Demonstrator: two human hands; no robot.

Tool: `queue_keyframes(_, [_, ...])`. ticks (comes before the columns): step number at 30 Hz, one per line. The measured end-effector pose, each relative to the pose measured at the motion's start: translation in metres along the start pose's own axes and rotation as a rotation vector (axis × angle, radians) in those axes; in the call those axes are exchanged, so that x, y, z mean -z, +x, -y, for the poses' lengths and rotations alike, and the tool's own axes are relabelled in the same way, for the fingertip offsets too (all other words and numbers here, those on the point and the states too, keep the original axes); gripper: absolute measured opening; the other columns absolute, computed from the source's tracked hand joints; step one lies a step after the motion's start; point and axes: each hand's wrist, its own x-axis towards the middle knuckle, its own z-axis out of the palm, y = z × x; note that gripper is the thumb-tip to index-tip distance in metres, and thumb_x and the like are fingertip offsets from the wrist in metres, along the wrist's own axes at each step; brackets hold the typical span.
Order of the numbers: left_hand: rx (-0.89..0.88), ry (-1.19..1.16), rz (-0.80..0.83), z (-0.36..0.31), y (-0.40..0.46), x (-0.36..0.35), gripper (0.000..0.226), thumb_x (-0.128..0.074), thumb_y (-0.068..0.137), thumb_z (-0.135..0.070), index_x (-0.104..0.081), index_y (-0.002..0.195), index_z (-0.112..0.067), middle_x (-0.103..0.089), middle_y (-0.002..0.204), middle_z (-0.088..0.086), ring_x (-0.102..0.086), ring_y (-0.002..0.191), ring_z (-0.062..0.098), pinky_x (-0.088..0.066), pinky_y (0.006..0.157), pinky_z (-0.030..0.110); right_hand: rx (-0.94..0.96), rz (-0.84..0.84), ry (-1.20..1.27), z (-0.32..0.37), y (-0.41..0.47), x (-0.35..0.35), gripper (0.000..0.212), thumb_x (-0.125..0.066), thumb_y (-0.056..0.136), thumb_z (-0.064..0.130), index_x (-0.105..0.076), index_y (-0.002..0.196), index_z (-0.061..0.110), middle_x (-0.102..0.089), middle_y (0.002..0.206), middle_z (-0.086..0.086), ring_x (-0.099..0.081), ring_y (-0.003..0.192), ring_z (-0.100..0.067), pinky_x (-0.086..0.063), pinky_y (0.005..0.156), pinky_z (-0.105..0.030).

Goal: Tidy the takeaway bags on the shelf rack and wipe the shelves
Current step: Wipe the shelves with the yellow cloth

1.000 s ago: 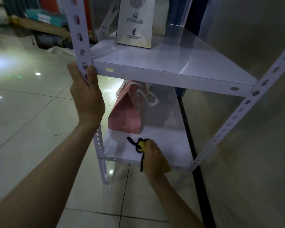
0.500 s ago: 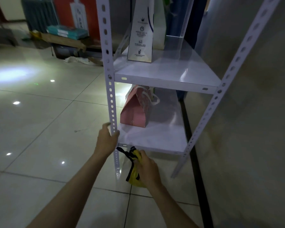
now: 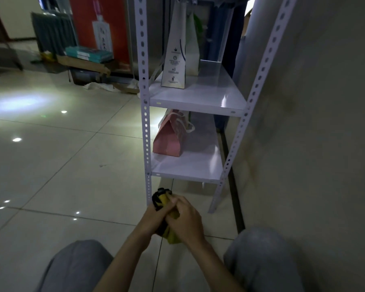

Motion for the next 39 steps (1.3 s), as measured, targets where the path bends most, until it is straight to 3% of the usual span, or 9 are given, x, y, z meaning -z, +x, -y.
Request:
queue_keyframes(4, [-0.018, -0.089, 0.021, -0.01, -0.014, 0.009, 0.043, -0.065, 0.092, -0.051, -0.065, 0.129, -0.03, -0.077, 0.115, 0.001, -0.073, 0.107, 0.021, -0.056, 0.1, 0.047, -0.117, 0.013, 0.38, -0.003, -0.011, 0.028, 0.024, -0.065, 0.097, 0.034, -0.065, 0.118, 0.046, -0.06, 0.132, 0.016, -0.057, 0.123, -0.005, -0.053, 0.101, -0.033])
queue_keyframes(9, [-0.054, -0.128, 0.055, -0.029, -0.024, 0.01, 0.039, -0.055, 0.1, -0.05, -0.063, 0.13, -0.028, -0.075, 0.12, 0.001, -0.072, 0.111, 0.02, -0.054, 0.102, 0.045, -0.349, 0.278, 0.75, 0.009, -0.01, 0.065, 0.046, -0.073, 0.093, 0.026, -0.055, 0.134, 0.032, -0.074, 0.118, -0.006, -0.073, 0.105, -0.018, -0.06, 0.08, -0.029])
queue_keyframes(15, [-0.066, -0.142, -0.013, -0.037, -0.018, 0.013, 0.052, -0.068, 0.087, -0.057, -0.062, 0.13, -0.029, -0.076, 0.117, 0.001, -0.075, 0.104, 0.021, -0.059, 0.093, 0.049, -0.257, 0.137, 0.698, 0.015, 0.006, 0.061, 0.054, -0.084, 0.083, 0.015, -0.058, 0.129, 0.027, -0.074, 0.108, -0.012, -0.077, 0.092, -0.022, -0.062, 0.066, -0.037])
queue_keyframes(21, [-0.131, -0.095, -0.01, -0.03, -0.001, 0.029, 0.085, -0.083, 0.084, -0.025, -0.026, 0.143, -0.049, -0.074, 0.117, 0.004, -0.076, 0.098, 0.019, -0.064, 0.08, 0.04, -0.172, -0.05, 0.675, 0.002, 0.031, 0.042, 0.053, -0.081, 0.086, 0.015, -0.053, 0.128, 0.031, -0.073, 0.107, -0.011, -0.076, 0.09, -0.025, -0.063, 0.069, -0.043])
queue_keyframes(24, [-0.228, -0.02, -0.002, -0.032, 0.013, 0.034, 0.073, -0.074, 0.093, -0.02, -0.029, 0.142, -0.052, -0.069, 0.12, -0.004, -0.074, 0.098, 0.011, -0.061, 0.07, 0.029, -0.151, -0.032, 0.648, -0.001, 0.046, 0.035, 0.042, -0.077, 0.089, 0.013, -0.061, 0.124, 0.03, -0.072, 0.108, -0.004, -0.075, 0.09, -0.016, -0.062, 0.07, -0.033])
queue_keyframes(27, [-0.283, 0.052, 0.016, -0.034, 0.034, 0.04, 0.054, -0.064, 0.099, -0.019, -0.04, 0.139, -0.047, -0.062, 0.127, -0.007, -0.069, 0.107, 0.018, -0.06, 0.069, 0.03, -0.166, 0.038, 0.642, -0.002, 0.068, 0.031, 0.036, -0.071, 0.093, 0.008, -0.065, 0.126, 0.021, -0.07, 0.109, 0.002, -0.074, 0.09, -0.006, -0.06, 0.068, -0.026])
queue_keyframes(31, [-0.287, 0.066, -0.033, -0.04, 0.084, 0.051, 0.023, -0.062, 0.1, -0.021, -0.065, 0.12, -0.032, -0.067, 0.117, -0.012, -0.071, 0.1, 0.019, -0.061, 0.067, 0.033, -0.167, 0.062, 0.617, -0.016, 0.119, 0.019, 0.037, -0.071, 0.093, 0.009, -0.068, 0.126, 0.026, -0.077, 0.093, -0.001, -0.074, 0.085, -0.013, -0.064, 0.076, -0.042])
queue_keyframes(33, [-0.253, 0.043, -0.077, -0.047, 0.104, 0.057, 0.023, -0.065, 0.098, -0.02, -0.068, 0.119, -0.028, -0.069, 0.115, -0.014, -0.072, 0.099, 0.016, -0.061, 0.066, 0.032, -0.166, 0.087, 0.606, -0.019, 0.141, 0.014, 0.039, -0.072, 0.093, 0.008, -0.067, 0.127, 0.026, -0.078, 0.098, 0.011, -0.075, 0.089, -0.013, -0.064, 0.078, -0.039])
queue_keyframes(39, [-0.153, 0.043, -0.077, -0.112, 0.098, 0.066, 0.038, -0.074, 0.092, -0.014, -0.065, 0.127, -0.025, -0.069, 0.116, -0.019, -0.071, 0.104, 0.012, -0.061, 0.07, 0.03, -0.21, 0.177, 0.585, 0.02, 0.172, 0.044, 0.053, -0.081, 0.085, 0.011, -0.064, 0.131, 0.031, -0.074, 0.116, 0.007, -0.073, 0.102, -0.018, -0.064, 0.078, -0.042])
